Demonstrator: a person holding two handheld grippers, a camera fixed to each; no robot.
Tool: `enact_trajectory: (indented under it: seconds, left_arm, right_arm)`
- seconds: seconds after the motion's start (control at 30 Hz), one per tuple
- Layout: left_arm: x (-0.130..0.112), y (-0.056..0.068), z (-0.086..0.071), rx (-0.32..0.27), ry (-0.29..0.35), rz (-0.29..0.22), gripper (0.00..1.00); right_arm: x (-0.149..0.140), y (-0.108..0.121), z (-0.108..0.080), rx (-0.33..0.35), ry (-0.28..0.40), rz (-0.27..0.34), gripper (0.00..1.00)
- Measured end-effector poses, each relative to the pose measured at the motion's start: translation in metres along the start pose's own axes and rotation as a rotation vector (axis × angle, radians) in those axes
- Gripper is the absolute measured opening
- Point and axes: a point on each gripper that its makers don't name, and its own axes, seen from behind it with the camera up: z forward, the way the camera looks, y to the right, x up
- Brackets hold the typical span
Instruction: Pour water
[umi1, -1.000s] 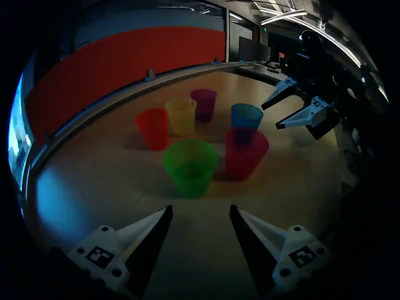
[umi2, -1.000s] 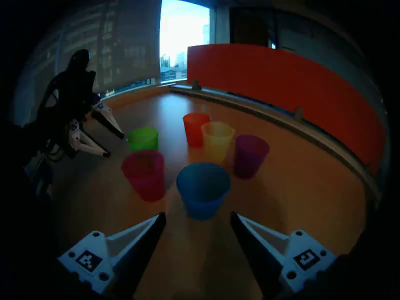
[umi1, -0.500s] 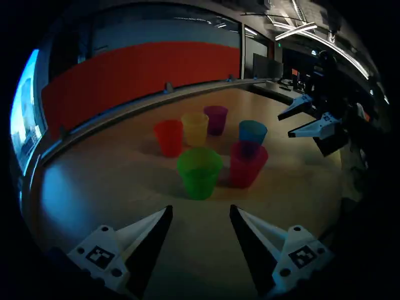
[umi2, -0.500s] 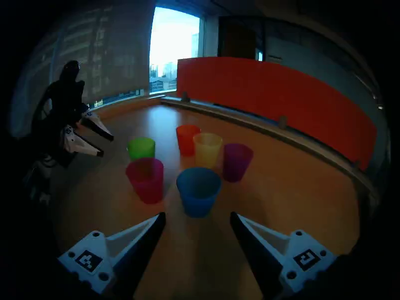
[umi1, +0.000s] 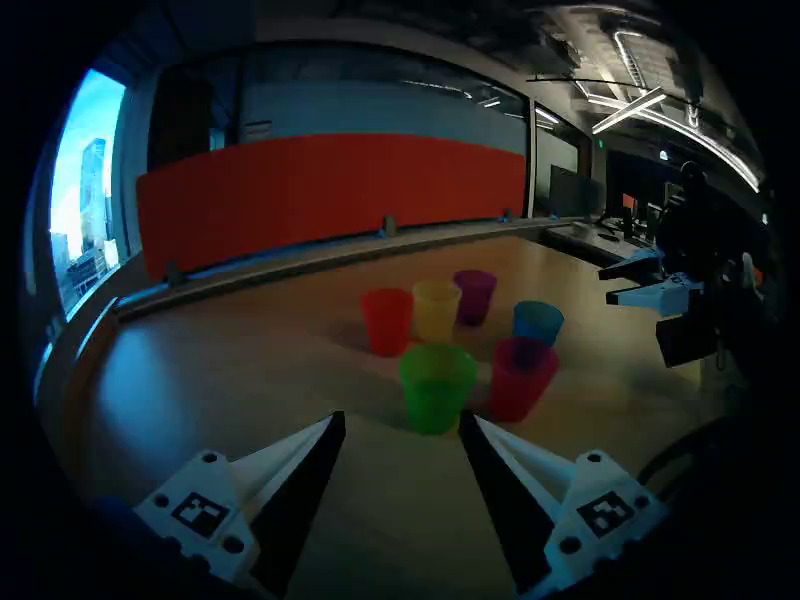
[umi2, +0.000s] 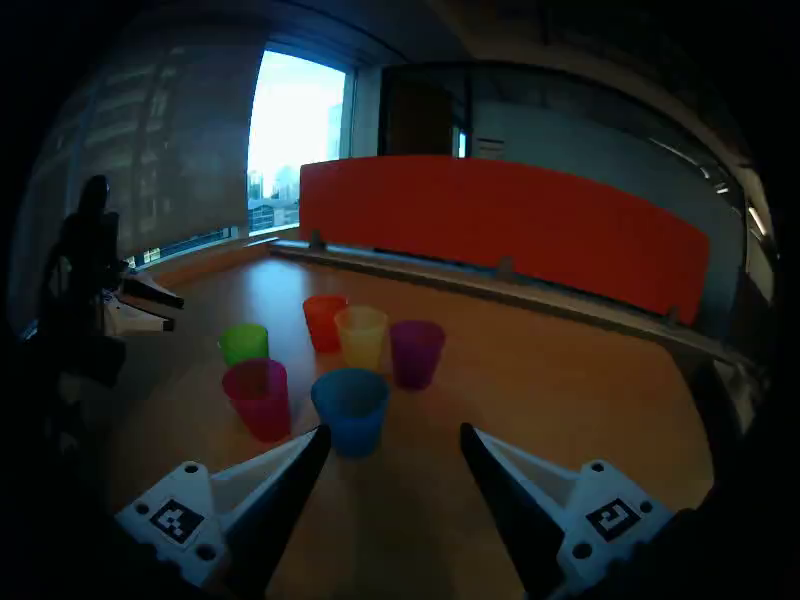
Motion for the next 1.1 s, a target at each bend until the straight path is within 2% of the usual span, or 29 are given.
enact_trajectory:
  seconds: [0.3,0.47,0.57,0.77,0.97,1.1]
  left_arm:
    - [0.021,-0.018,-0.011,0.112,0.123,-0.018,0.84]
    - [0.037,-0.034,-0.021,0.219,0.199,0.002,0.84]
    - [0.047,-0.038,-0.028,0.266,0.245,-0.001,0.84]
    - [0.054,-0.045,-0.034,0.332,0.315,-0.065,0.84]
    - [0.054,-0.055,-0.038,0.384,0.359,-0.128,0.84]
    - [0.059,-0.056,-0.04,0.403,0.389,-0.133,0.84]
  right_arm:
    - [0.025,0.02,-0.008,-0.107,0.11,0.029,1.0]
    - [0.038,0.035,-0.014,-0.185,0.186,0.062,1.0]
    - [0.047,0.045,-0.018,-0.236,0.236,0.078,1.0]
    - [0.062,0.062,-0.027,-0.338,0.322,0.09,1.0]
    - [0.067,0.072,-0.033,-0.426,0.368,0.074,1.0]
    - [0.066,0.076,-0.033,-0.464,0.378,0.063,1.0]
